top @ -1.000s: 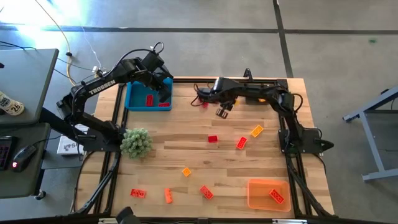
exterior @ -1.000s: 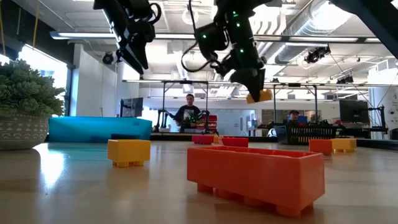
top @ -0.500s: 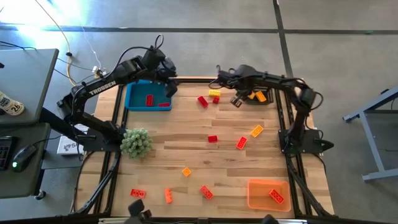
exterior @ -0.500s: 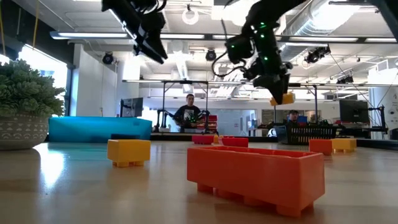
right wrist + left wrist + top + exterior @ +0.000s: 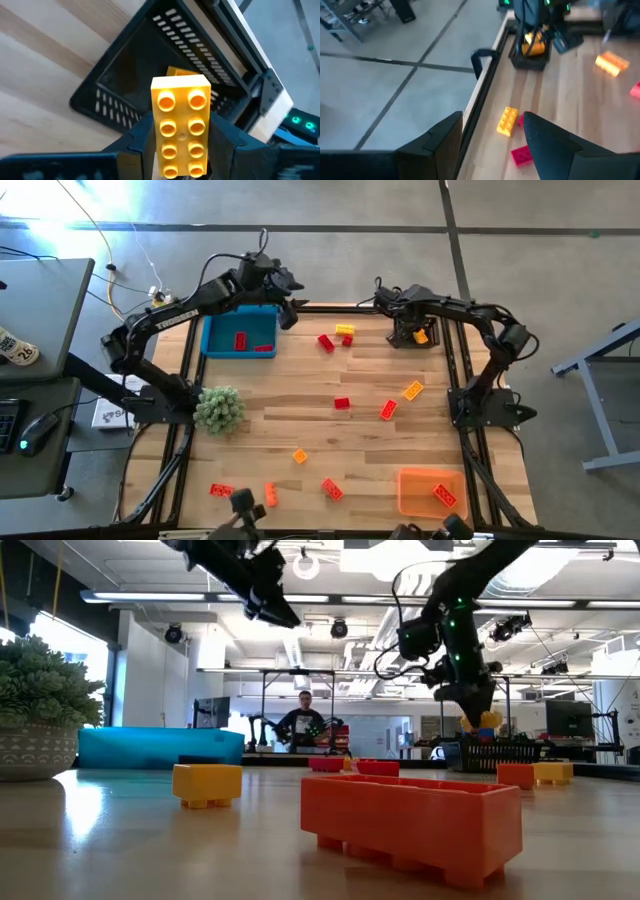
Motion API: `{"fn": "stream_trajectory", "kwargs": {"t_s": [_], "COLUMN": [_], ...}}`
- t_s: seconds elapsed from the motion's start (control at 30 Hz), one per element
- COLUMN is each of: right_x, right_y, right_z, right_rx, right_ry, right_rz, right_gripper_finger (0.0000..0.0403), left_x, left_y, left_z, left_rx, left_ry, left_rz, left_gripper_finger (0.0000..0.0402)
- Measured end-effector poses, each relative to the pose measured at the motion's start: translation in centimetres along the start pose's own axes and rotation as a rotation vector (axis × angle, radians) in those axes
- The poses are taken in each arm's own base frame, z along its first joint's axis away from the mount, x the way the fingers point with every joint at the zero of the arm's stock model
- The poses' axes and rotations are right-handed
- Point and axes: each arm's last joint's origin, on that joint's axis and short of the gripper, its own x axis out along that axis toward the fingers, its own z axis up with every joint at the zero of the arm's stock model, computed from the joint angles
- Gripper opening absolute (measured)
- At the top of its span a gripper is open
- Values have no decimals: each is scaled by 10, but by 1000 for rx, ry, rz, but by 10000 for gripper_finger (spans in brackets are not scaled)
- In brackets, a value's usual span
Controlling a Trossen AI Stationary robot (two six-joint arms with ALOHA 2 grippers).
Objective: Sort & place blocks by color
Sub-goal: Put the yellow game piece into the black bin, then put the orange game piece into the orange bin
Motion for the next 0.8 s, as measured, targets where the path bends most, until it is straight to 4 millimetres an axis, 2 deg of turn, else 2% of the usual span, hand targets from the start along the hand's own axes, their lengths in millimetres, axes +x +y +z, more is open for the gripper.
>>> {"fn": "stream_trajectory", "kwargs": {"t_s": [0.2, 0.5, 0.67, 0.8], "right_x": [12, 16, 16, 16], "right_y": [-7, -16, -16, -16], "right_z": [0, 4, 4, 4], "right_rx": [3, 17, 18, 7], "right_ry": [1, -15, -15, -14], "right_rz": [0, -6, -6, -6], "right_gripper_finger": [114, 179, 186, 187], "left_x": [37, 81, 95, 102], "left_y": [-1, -4, -3, -2], "left_z": [-18, -47, -44, -37], "left_rx": [36, -168, -229, -130], "left_ry": [86, 226, 276, 289], "left_rz": [-32, -58, -69, -96], "left_gripper_finger": [198, 198, 198, 198]}}
